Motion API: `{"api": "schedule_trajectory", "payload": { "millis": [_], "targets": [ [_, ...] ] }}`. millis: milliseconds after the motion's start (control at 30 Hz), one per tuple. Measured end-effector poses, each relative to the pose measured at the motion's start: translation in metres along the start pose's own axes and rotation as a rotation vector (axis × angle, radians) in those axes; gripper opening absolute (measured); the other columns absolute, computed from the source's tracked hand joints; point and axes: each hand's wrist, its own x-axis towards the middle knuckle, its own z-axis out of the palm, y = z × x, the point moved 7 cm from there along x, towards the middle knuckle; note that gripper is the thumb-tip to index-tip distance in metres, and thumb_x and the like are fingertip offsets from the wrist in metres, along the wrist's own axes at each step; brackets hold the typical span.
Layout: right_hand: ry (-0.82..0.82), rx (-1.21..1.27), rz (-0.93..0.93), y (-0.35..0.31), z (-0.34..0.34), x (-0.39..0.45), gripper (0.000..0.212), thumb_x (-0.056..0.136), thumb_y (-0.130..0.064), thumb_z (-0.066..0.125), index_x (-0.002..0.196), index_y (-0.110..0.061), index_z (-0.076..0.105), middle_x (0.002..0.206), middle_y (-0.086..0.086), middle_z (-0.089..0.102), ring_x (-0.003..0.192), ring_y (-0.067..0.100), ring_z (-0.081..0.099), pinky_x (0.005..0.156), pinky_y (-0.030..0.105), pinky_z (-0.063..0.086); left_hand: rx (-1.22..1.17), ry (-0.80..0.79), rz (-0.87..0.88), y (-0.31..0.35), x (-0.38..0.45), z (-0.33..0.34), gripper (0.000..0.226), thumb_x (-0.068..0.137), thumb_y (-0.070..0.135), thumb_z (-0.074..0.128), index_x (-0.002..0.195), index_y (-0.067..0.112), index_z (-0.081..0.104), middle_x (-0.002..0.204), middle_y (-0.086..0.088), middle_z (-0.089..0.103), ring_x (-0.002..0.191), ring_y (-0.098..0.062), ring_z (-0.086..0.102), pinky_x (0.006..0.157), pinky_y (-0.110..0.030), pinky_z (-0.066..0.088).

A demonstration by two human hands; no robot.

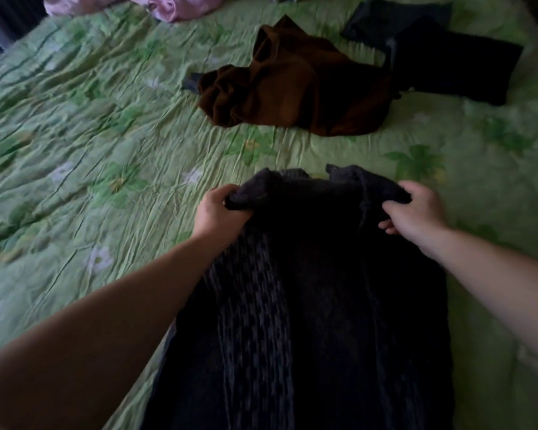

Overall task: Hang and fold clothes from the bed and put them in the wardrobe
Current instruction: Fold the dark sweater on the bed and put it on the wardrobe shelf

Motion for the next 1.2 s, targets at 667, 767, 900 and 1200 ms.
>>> {"api": "schedule_trajectory", "payload": {
  "millis": [667, 767, 900, 1200],
  "targets": [
    [-0.535, -0.755, -0.295, 0.084, -0.016, -0.222, 0.025, 0.074, -0.018, 0.067, 0.077, -0.037, 0.051, 0.091, -0.007, 0.058, 0.088, 0.019, 0.061, 0.070, 0.029, 0.045, 0.972, -0.674, 0.255, -0.059, -0.207, -0.033, 0.053, 0.067, 0.053, 0.055, 0.117, 0.034, 0.056, 0.121, 0.006, 0.047, 0.101, -0.023, 0.062, 0.078, -0.040, 0.054],
    [-0.451, -0.801, -0.298, 0.085, -0.008, -0.235, 0.046, 0.070, -0.053, 0.073, 0.106, -0.032, 0.054, 0.109, -0.009, 0.053, 0.102, 0.019, 0.058, 0.082, 0.034, 0.049, 0.902, -0.665, 0.243, -0.061, -0.224, -0.024, 0.065, 0.064, 0.064, 0.054, 0.120, 0.030, 0.054, 0.118, 0.003, 0.046, 0.100, -0.024, 0.061, 0.078, -0.041, 0.054],
    [-0.308, -0.660, -0.303, 0.077, 0.009, -0.244, 0.064, 0.076, -0.049, 0.072, 0.132, -0.030, 0.048, 0.121, -0.007, 0.057, 0.109, 0.021, 0.058, 0.085, 0.034, 0.049, 0.614, -0.568, 0.226, -0.049, -0.228, -0.005, 0.060, 0.076, 0.038, 0.071, 0.130, 0.021, 0.050, 0.119, -0.005, 0.060, 0.108, -0.025, 0.060, 0.088, -0.036, 0.050],
    [-0.218, -0.308, -0.370, 0.083, -0.005, -0.257, 0.030, 0.074, 0.004, 0.063, 0.086, -0.023, 0.069, 0.093, 0.000, 0.060, 0.085, 0.021, 0.063, 0.077, 0.020, 0.041, 0.412, -0.468, 0.350, -0.047, -0.238, -0.009, 0.043, 0.070, 0.007, 0.055, 0.105, 0.025, 0.071, 0.106, 0.004, 0.061, 0.100, -0.021, 0.061, 0.086, -0.035, 0.050]
  ]
}}
